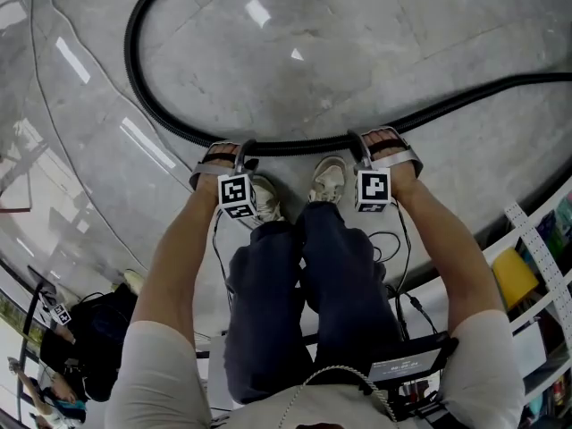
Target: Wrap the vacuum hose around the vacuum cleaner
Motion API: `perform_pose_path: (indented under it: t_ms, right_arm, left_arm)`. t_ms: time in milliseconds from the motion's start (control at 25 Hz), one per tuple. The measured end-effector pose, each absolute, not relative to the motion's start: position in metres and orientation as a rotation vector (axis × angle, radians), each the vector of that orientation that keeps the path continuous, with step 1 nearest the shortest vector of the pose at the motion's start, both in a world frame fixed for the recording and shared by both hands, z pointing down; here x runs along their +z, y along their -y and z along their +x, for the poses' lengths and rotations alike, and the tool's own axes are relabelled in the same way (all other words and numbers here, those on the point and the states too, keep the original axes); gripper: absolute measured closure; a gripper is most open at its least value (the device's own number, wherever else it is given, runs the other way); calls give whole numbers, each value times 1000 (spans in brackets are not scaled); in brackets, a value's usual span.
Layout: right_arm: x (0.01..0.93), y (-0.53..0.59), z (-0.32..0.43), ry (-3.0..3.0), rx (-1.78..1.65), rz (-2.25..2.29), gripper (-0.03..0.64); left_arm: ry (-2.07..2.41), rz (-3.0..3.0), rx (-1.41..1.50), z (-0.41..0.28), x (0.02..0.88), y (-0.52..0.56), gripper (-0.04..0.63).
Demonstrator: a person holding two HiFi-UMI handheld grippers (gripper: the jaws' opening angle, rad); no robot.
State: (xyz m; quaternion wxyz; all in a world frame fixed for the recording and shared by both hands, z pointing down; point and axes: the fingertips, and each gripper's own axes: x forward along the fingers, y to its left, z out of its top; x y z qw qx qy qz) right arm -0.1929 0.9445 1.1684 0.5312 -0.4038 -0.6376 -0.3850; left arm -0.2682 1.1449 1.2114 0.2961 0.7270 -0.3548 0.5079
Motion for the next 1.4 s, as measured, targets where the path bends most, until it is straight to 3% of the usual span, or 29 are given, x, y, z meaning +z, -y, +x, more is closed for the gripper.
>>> perform_pose_path:
  t_ms: [360,400,560,880,1240,1400]
  right_arm:
    - [1067,-928,-198,1618,-844,-943,446]
    - [1058,-925,-198,1624,-838,-927,445]
    - [1026,-906,-196,1639,-841,-837,451]
    - [957,-902,-209,1669,-889,-756,453]
    - [924,-896,-235,1649,-993,-667,414]
    - [896,-901,-238,1660,-971,-640,454]
  left_arm:
    - [1041,1988,1341,-284,1174,-1098,392]
    - [1068,1997,1339,-287,1161,-1093,442]
    - [1164,2093,1353,-292,1089,-1072,495]
    - [1193,2168,1379,-302,948,-1061,495]
    - [1094,2103,1461,-310,861,-1063,495]
    - [1063,2039,1522,-316,838,-1072,495]
